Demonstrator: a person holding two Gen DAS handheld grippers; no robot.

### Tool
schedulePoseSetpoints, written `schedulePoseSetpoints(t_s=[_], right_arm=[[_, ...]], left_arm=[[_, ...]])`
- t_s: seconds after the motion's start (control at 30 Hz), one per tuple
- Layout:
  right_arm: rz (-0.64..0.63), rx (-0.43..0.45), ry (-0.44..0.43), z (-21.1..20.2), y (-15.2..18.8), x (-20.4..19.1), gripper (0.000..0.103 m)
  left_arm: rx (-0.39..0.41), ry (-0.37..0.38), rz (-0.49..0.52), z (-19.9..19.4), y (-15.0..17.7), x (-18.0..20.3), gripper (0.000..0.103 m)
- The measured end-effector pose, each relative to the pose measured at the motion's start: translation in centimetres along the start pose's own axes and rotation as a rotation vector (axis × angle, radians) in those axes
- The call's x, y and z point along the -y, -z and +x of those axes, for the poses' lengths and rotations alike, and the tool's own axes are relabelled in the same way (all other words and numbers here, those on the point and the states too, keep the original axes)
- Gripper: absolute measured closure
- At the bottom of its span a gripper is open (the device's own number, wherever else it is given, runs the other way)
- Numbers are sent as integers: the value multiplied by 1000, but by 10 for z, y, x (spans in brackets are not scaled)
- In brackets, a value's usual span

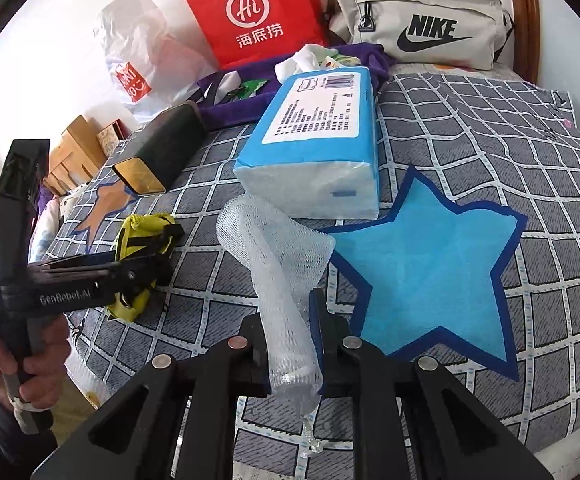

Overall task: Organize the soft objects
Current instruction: 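Grasp the yellow pouch with black stripes with the left tool, then carry the yellow pouch with the left tool while the right tool carries the mesh net toward the towel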

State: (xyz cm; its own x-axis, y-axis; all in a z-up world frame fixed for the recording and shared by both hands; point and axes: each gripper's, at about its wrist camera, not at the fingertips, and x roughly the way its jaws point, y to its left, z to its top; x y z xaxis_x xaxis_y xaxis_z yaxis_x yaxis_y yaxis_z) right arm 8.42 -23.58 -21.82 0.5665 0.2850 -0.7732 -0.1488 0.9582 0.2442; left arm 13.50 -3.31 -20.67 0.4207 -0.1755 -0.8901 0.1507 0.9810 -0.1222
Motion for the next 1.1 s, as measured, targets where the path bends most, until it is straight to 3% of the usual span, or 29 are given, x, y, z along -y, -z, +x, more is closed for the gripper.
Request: schedulePoseSetpoints(t_s=[0.1,0.17,0.43,0.67,1.1], right_arm=[[-1,-2,6,-1,1,0,89],[1,0,7,-2,0,0,89],[0,38,4,-20,-4,-1,90],[-13,61,-22,-33,-17,-7,90],[-65,83,-33,-42,-51,-30,90]], left_arm=[[25,-69,62,4,3,12,26],[49,-106,76,5,4,17,31],[46,-16,20,-16,-1,2,64],[49,18,-27,-29,-4,-14,68],[127,46,-68,-67,-30,-32,68]])
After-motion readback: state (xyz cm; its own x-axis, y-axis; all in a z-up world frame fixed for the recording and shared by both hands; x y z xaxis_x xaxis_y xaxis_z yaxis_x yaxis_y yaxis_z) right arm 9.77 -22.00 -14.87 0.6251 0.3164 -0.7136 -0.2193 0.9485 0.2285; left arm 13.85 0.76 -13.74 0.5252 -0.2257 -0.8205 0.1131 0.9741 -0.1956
